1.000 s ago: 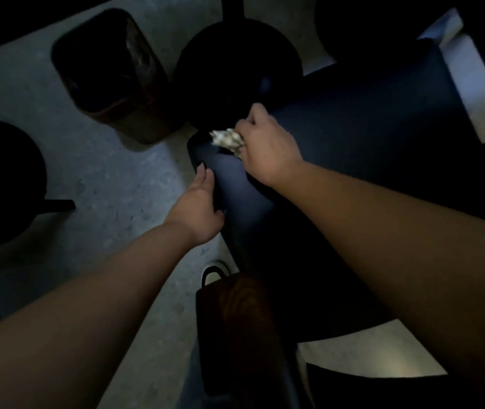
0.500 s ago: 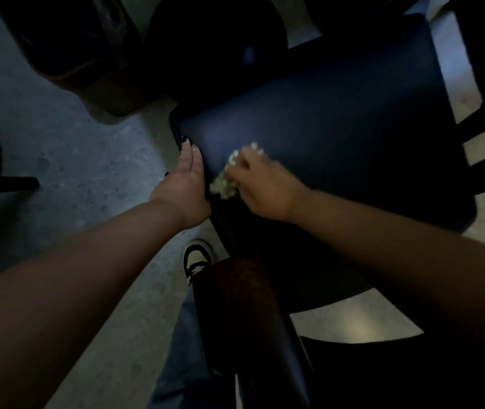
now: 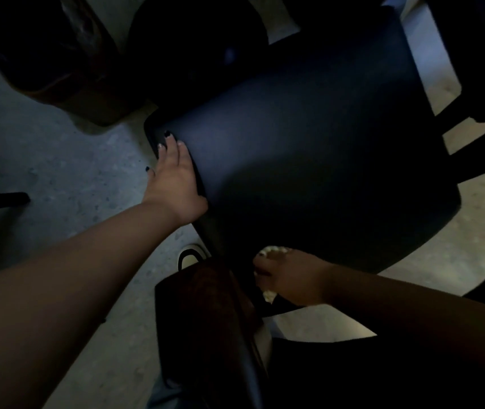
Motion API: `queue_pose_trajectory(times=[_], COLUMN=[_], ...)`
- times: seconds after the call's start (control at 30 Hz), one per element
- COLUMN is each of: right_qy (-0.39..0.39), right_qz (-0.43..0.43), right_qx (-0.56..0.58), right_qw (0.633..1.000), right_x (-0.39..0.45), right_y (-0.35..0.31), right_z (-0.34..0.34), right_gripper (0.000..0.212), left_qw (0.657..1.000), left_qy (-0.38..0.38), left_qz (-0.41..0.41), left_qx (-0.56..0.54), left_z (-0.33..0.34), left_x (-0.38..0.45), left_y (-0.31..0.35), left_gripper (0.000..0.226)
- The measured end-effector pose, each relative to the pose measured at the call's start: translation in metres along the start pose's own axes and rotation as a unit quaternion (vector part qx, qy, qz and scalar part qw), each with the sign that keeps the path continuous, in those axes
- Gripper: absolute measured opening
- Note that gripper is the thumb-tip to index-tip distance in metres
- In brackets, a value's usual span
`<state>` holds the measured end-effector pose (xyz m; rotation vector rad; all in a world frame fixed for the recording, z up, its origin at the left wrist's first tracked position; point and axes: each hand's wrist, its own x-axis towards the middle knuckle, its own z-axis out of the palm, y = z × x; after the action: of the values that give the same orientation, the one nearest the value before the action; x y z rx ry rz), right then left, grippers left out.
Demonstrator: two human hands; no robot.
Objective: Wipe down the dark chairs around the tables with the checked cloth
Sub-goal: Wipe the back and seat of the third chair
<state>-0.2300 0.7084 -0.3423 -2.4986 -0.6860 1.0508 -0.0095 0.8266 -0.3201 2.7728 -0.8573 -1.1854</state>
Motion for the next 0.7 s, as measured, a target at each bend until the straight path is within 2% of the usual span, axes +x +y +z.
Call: queue_pose_trajectory(times=[0.07, 0.13, 0.2, 0.27, 0.33, 0.37, 0.4, 0.43, 0.5, 0.57, 0.63, 0.7], right_qy=[0.117, 0.225, 0.313, 0.403, 0.403, 0.402, 0.417, 0.418, 0.385, 0.386, 0.373, 0.309], right_qz=[-0.009, 0.032, 0.12, 0.271, 0.414, 0.45, 0.445, 0.411, 0.287, 0.2, 0.183, 0.199], right_qx=[-0.039, -0.066, -0.045, -0.018, 0.049, 0.068, 0.082, 0.096, 0.109, 0.053, -0.05, -0.068], right_qw=[0.992, 0.971, 0.941, 0.874, 0.815, 0.794, 0.789, 0.805, 0.87, 0.899, 0.908, 0.927], right_x=[0.007, 0.021, 0.041, 0.055, 0.068, 0.077, 0.084, 0.091, 0.094, 0.087, 0.071, 0.059], right_y=[0.016, 0.045, 0.078, 0.107, 0.113, 0.106, 0.092, 0.075, 0.05, 0.048, 0.067, 0.101], right_z=[-0.011, -0.032, -0.068, -0.103, -0.119, -0.12, -0.12, -0.115, -0.098, -0.089, -0.102, -0.115], right_gripper=[0.022, 0.029, 0.028, 0.024, 0.027, 0.027, 0.024, 0.022, 0.026, 0.034, 0.03, 0.036], left_qw=[1.0, 1.0, 0.999, 0.998, 0.999, 0.999, 0.999, 0.999, 0.999, 0.998, 0.998, 0.998], left_qy=[0.009, 0.012, 0.006, -0.004, -0.015, -0.017, -0.019, -0.019, -0.008, 0.003, 0.009, 0.017], left_qz=[-0.004, -0.01, -0.013, -0.013, -0.02, -0.026, -0.033, -0.039, -0.044, -0.047, -0.053, -0.04], left_qx=[0.005, 0.022, 0.048, 0.056, 0.038, 0.025, 0.012, 0.004, 0.018, 0.043, 0.04, 0.034], left_z=[-0.002, -0.001, -0.001, -0.002, -0.004, -0.005, -0.005, -0.004, -0.002, -0.001, -0.004, -0.012], left_x=[0.003, 0.004, 0.003, 0.004, 0.006, 0.007, 0.008, 0.008, 0.01, 0.013, 0.019, 0.027], left_y=[0.006, 0.009, 0.01, 0.01, 0.011, 0.012, 0.013, 0.014, 0.017, 0.022, 0.03, 0.037], left_gripper=[0.11, 0.112, 0.115, 0.12, 0.122, 0.125, 0.127, 0.129, 0.127, 0.125, 0.131, 0.139])
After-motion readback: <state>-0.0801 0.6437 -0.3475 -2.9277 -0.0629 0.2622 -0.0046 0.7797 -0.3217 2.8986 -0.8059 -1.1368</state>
